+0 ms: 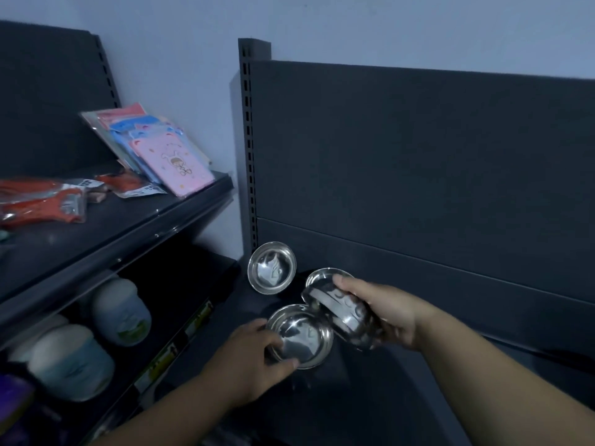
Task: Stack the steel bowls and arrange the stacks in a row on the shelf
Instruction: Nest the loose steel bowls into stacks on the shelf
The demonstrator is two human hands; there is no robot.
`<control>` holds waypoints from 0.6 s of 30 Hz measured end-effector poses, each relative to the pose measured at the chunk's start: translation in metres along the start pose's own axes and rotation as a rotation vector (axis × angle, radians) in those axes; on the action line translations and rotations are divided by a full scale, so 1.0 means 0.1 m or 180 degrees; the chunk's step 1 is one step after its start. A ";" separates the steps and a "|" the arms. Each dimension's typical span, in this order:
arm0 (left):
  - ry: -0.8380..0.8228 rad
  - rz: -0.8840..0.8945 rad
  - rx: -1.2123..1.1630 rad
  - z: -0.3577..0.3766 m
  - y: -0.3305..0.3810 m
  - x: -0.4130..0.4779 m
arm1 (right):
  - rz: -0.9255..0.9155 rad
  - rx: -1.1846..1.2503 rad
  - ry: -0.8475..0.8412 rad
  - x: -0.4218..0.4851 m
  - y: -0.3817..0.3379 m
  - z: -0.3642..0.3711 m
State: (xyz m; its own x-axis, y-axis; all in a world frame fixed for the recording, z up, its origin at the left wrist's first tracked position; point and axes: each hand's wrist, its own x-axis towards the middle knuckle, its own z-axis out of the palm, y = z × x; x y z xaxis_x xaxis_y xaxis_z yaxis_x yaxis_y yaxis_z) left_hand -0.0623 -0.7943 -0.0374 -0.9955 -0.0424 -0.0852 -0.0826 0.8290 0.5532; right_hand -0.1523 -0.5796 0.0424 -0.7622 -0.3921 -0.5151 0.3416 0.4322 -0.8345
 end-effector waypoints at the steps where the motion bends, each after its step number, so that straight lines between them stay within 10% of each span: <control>1: 0.0139 -0.0062 -0.0194 -0.05 0.04 0.03 | 0.0047 0.0003 -0.0123 0.03 -0.02 0.01; 12: 0.1072 0.0268 -0.1507 -0.28 0.22 0.22 | 0.0106 -0.0236 -0.0873 0.32 -0.13 0.13; 18: 0.0871 -0.0449 -0.1171 -0.30 0.15 0.33 | -0.0246 -0.0476 0.1484 0.74 0.21 -0.18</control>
State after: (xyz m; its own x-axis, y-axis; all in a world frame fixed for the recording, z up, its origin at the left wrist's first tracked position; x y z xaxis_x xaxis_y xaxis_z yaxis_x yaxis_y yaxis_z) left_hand -0.0974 -0.7994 -0.0070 -0.9451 -0.3266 0.0134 -0.1800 0.5542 0.8127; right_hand -0.2113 -0.5850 -0.0099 -0.9586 -0.0374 -0.2822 0.2179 0.5414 -0.8121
